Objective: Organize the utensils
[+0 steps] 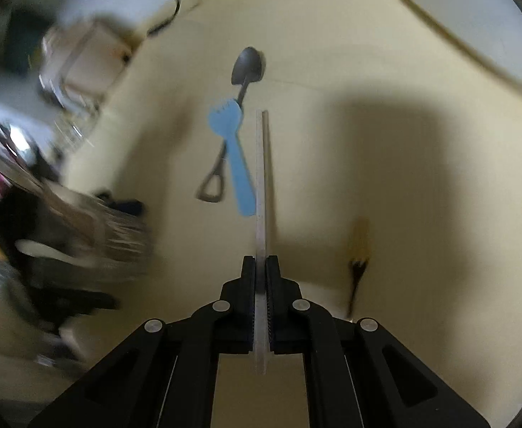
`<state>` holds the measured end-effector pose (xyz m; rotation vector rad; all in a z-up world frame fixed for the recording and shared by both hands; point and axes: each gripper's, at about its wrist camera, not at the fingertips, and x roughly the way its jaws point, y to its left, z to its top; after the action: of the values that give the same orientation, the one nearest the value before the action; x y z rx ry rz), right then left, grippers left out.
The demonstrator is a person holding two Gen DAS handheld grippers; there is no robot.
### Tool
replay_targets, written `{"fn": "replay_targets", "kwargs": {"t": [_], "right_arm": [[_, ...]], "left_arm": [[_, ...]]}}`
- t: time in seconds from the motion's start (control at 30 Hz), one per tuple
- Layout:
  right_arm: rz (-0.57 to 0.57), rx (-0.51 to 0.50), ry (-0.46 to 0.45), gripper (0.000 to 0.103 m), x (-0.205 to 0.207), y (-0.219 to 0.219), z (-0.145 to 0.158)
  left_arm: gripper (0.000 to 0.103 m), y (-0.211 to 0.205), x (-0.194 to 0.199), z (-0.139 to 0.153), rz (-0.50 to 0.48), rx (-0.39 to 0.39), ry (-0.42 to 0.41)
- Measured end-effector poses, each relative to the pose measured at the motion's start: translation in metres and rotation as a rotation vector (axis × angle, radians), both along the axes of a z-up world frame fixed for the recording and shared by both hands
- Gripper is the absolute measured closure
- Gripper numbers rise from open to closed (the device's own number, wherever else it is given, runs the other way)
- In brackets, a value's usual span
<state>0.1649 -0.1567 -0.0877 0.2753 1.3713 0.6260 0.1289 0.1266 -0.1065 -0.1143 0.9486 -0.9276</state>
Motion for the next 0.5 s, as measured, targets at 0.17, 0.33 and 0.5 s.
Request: {"fn": "replay_targets", "kwargs": {"t": [0.17, 0.33, 0.5], "right_arm": [[-0.080, 0.231, 0.025, 0.098, -0.019, -0.013, 0.022], [-0.019, 0.308, -0.108, 0.098, -0.037, -0.002, 0.067], [0.065, 0.346, -0.192, 0.098, -0.044, 0.024, 0.097]], "left_arm": [[0.008, -0.001, 0.000, 0.001, 0.000, 0.001, 0.000], [0.008, -0.001, 0.000, 0.001, 0.000, 0.000, 0.000], [0.008, -0.001, 0.000, 0.000, 0.000, 0.001, 0.000]]}}
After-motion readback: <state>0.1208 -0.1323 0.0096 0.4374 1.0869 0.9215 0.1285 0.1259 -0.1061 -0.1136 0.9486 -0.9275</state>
